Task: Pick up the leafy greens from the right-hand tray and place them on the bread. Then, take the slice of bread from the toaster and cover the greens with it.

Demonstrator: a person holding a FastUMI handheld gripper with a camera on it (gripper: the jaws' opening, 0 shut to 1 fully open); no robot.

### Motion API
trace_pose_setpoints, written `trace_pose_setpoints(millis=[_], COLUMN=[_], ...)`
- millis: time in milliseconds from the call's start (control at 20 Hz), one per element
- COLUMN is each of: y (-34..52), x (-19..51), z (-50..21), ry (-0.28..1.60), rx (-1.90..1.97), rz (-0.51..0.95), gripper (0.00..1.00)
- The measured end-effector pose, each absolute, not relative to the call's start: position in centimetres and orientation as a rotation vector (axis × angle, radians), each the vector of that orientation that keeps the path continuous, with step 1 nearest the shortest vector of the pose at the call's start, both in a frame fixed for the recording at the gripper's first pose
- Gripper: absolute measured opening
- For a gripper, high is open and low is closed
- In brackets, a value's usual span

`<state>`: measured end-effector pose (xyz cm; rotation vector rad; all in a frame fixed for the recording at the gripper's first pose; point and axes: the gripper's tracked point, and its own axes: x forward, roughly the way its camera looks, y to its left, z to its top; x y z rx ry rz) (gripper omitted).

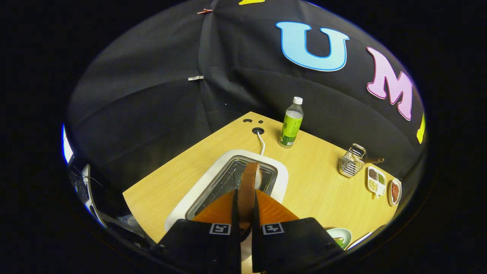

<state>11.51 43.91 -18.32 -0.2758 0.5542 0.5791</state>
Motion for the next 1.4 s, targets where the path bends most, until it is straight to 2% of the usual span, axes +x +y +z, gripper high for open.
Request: trace_pose_setpoints(millis=[350,850,1100,1400], y=[43.6,41.2,36.3,28.2], x=[10.8,10.1,11.4,12.6], z=[-15.5,-7.6,-7.1,-10.0], ry=[0.520,0.386,0.388,0.484], rx=[-0.244,-0.125,-0.075,0.048], rz=[0.612,0.637,0.565,0.435], gripper=[0.14,0.14,0.13,0.13])
